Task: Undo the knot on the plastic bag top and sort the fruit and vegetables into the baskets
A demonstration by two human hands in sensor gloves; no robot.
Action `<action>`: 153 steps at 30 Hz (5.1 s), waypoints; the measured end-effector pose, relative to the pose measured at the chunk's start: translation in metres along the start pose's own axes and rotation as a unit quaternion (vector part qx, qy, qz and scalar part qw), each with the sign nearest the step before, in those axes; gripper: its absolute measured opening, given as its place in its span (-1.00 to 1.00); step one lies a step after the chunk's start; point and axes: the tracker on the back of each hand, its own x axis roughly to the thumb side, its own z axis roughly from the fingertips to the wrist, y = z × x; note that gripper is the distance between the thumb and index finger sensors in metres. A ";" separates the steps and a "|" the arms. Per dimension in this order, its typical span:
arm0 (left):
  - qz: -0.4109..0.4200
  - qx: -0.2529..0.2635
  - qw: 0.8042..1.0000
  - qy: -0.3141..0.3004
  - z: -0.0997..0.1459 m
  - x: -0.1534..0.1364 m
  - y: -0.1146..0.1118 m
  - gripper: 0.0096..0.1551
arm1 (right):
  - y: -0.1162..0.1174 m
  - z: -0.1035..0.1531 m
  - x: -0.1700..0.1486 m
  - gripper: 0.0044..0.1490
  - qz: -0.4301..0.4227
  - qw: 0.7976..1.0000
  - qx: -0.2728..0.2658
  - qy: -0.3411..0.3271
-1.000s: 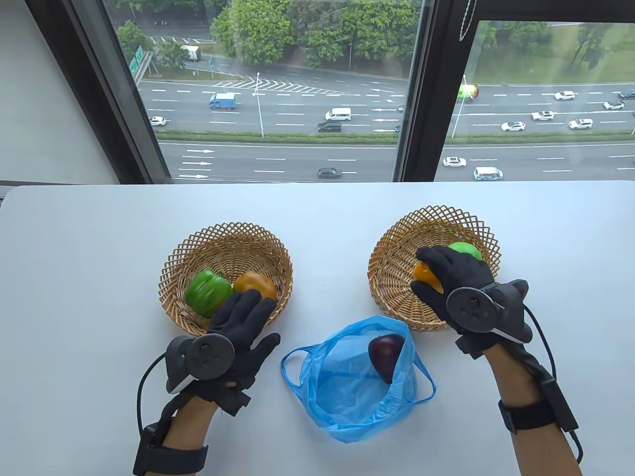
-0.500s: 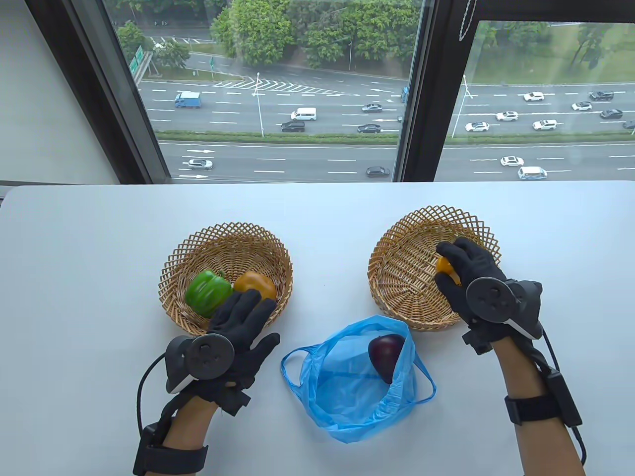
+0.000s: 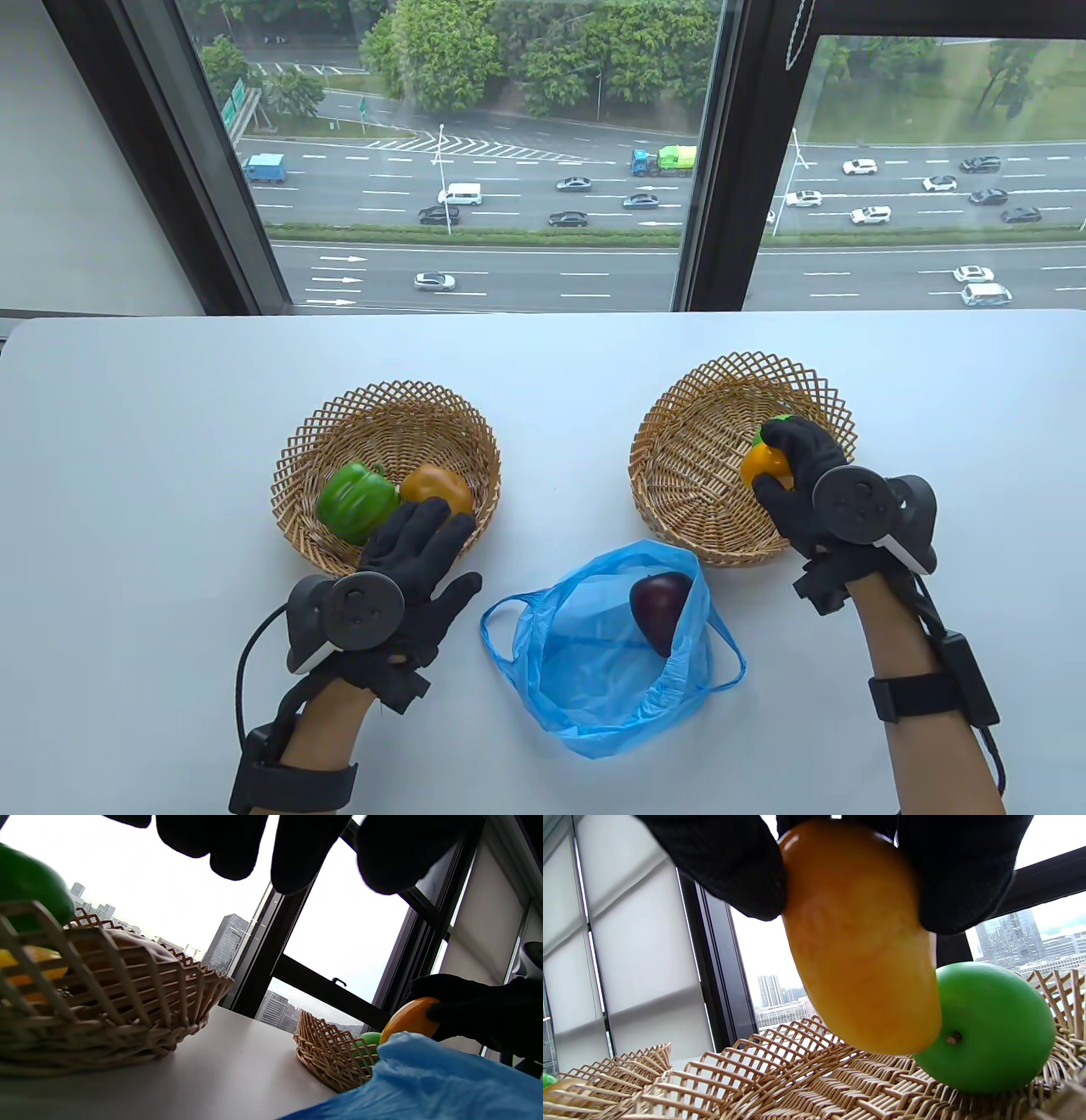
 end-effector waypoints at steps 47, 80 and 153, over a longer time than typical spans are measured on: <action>0.003 0.001 1.000 0.001 0.000 0.000 0.001 -0.17 | 0.028 0.012 -0.018 -0.17 0.080 0.995 0.057 -0.009; 0.004 0.000 1.000 0.003 0.000 0.000 0.001 -0.17 | 0.042 0.011 -0.017 -0.33 0.140 0.982 0.123 0.000; -0.003 0.013 1.000 -0.014 0.001 0.004 0.001 -0.23 | 0.088 0.082 0.150 0.48 0.300 0.882 0.312 -0.186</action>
